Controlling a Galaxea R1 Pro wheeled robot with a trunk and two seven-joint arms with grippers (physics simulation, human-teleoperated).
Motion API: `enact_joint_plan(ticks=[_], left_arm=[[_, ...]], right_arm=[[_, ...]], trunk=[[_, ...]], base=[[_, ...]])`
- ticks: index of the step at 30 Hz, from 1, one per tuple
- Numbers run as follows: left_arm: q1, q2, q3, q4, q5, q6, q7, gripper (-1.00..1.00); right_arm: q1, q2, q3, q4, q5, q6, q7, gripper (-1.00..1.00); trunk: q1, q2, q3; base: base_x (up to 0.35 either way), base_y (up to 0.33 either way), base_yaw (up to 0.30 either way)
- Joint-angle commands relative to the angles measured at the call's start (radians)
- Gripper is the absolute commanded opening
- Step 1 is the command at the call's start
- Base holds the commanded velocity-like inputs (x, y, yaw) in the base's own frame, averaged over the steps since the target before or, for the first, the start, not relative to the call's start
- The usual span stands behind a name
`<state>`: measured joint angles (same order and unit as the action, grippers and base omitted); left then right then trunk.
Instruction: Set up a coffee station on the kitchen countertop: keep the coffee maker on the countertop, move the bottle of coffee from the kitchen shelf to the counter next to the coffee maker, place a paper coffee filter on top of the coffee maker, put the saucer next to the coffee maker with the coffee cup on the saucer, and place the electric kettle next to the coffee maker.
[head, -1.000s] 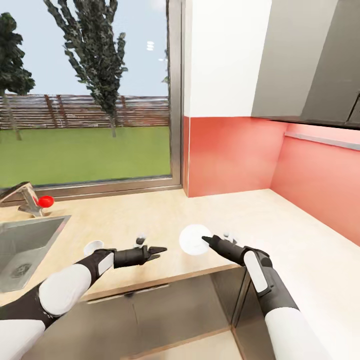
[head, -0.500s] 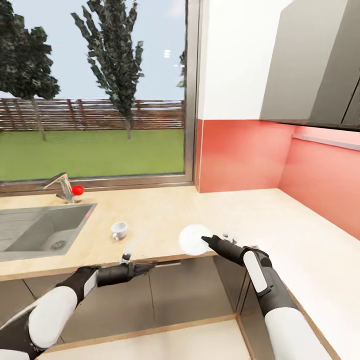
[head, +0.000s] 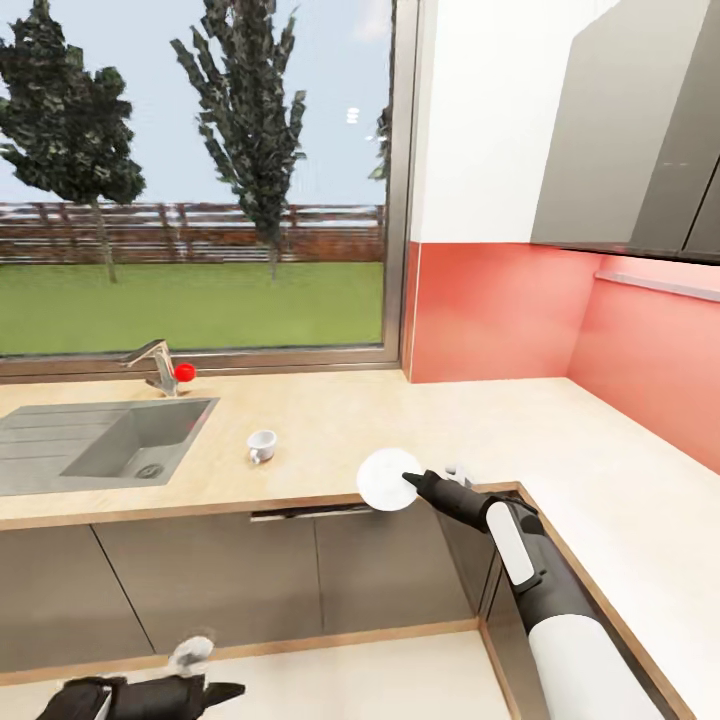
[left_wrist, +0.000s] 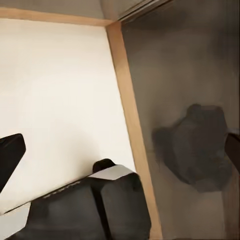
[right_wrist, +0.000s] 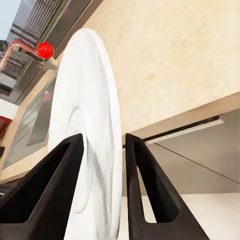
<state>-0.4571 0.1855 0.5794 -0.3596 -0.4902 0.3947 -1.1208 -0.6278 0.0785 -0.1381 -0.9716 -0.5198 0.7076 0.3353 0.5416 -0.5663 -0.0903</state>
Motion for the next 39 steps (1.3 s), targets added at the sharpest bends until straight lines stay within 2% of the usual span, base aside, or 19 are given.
enact_joint_plan(ticks=[1, 2, 3, 4, 5, 6, 7, 8, 10, 11, 13, 16, 20, 25, 31, 32, 39], left_arm=[[0.023, -0.001, 0.01, -0.003, -0.009, -0.018, 0.05, 1.0], [0.054, -0.001, 0.01, 0.0, -0.013, -0.056, 0.136, 1.0], [0.072, -0.001, 0.009, 0.002, -0.014, -0.073, 0.194, 1.0], [0.126, -0.006, 0.008, 0.006, -0.017, -0.096, 0.371, 1.0], [0.152, -0.008, 0.008, 0.006, -0.017, -0.1, 0.459, 1.0], [0.185, -0.01, 0.009, 0.007, -0.022, -0.104, 0.576, 1.0], [0.199, -0.01, 0.01, 0.008, -0.025, -0.105, 0.634, 1.0], [0.218, -0.01, 0.01, 0.009, -0.027, -0.105, 0.719, 1.0], [0.242, -0.01, 0.011, 0.016, -0.029, -0.107, 0.823, 1.0], [0.259, -0.011, 0.011, 0.036, -0.029, -0.112, 0.91, 1.0], [0.266, -0.011, 0.011, 0.072, -0.03, -0.123, 0.975, 1.0], [0.27, -0.011, 0.011, 0.134, -0.031, -0.164, 1.03, 1.0], [0.272, -0.011, 0.011, 0.194, -0.033, -0.206, 1.063, 1.0], [0.286, -0.011, 0.011, 0.216, -0.049, -0.217, 1.07, 1.0], [0.294, -0.011, 0.011, 0.217, -0.052, -0.218, 1.072, 1.0], [0.295, -0.01, 0.011, 0.216, -0.051, -0.218, 1.072, 1.0], [0.295, -0.011, 0.011, 0.215, -0.052, -0.218, 1.072, 1.0]], right_arm=[[-0.001, 0.001, -0.005, 0.0, 0.0, 0.007, 0.004, -1.0], [-0.001, 0.001, -0.005, 0.001, 0.0, 0.007, 0.005, -1.0], [-0.001, 0.001, -0.005, 0.002, 0.0, 0.007, 0.005, -1.0], [-0.001, 0.001, -0.005, 0.006, 0.001, 0.007, 0.006, -1.0], [-0.001, 0.001, -0.004, 0.006, 0.001, 0.007, 0.006, -1.0], [-0.001, 0.002, -0.004, 0.007, 0.001, 0.007, 0.005, -1.0], [-0.001, 0.002, -0.003, 0.007, 0.001, 0.007, 0.005, -1.0], [-0.001, 0.003, -0.003, 0.008, 0.001, 0.007, 0.005, -1.0], [-0.001, 0.003, -0.002, 0.008, 0.001, 0.008, 0.004, -1.0], [-0.001, 0.004, -0.003, 0.008, 0.0, 0.008, 0.003, -1.0], [-0.001, 0.004, -0.003, 0.008, 0.0, 0.009, 0.004, -1.0], [-0.001, 0.005, -0.003, 0.007, 0.0, 0.009, 0.005, -1.0], [-0.001, 0.009, -0.003, 0.007, 0.0, 0.009, 0.005, -1.0], [-0.001, 0.013, -0.004, 0.008, 0.0, 0.009, 0.007, -1.0], [-0.001, 0.014, -0.005, 0.01, -0.001, 0.009, 0.005, -1.0], [-0.001, 0.025, -0.004, 0.008, -0.002, 0.009, 0.004, -1.0], [-0.001, 0.026, -0.004, 0.008, -0.001, 0.009, 0.004, -1.0]], trunk=[[0.0, -0.002, -0.002], [0.0, -0.002, -0.002], [0.0, -0.002, -0.002], [0.0, -0.002, -0.002], [0.0, -0.002, -0.002], [0.0, -0.002, -0.002], [0.0, -0.002, -0.002], [0.0, -0.002, -0.002], [0.0, -0.002, -0.002], [0.0, -0.002, -0.002], [0.0, -0.002, -0.002], [0.0, -0.002, -0.002], [0.0, -0.002, -0.002], [0.0, -0.002, -0.002], [0.0, -0.002, -0.002], [0.0, -0.002, -0.002], [0.0, -0.002, -0.002]], base=[[-0.003, 0.0, 0.003], [-0.002, 0.0, 0.002], [-0.001, 0.0, 0.001], [0.0, 0.0, 0.0], [0.0, 0.0, 0.0], [0.0, 0.0, 0.0], [0.0, 0.0, 0.0], [0.0, 0.0, 0.0], [0.0, 0.0, 0.0], [0.0, 0.0, 0.0], [0.0, 0.0, 0.0], [0.0, 0.0, 0.0], [0.0, 0.0, 0.0], [0.0, 0.0, 0.0], [0.0, 0.0, 0.0], [0.0, 0.017, 0.254], [-0.032, 0.215, 0.275]])
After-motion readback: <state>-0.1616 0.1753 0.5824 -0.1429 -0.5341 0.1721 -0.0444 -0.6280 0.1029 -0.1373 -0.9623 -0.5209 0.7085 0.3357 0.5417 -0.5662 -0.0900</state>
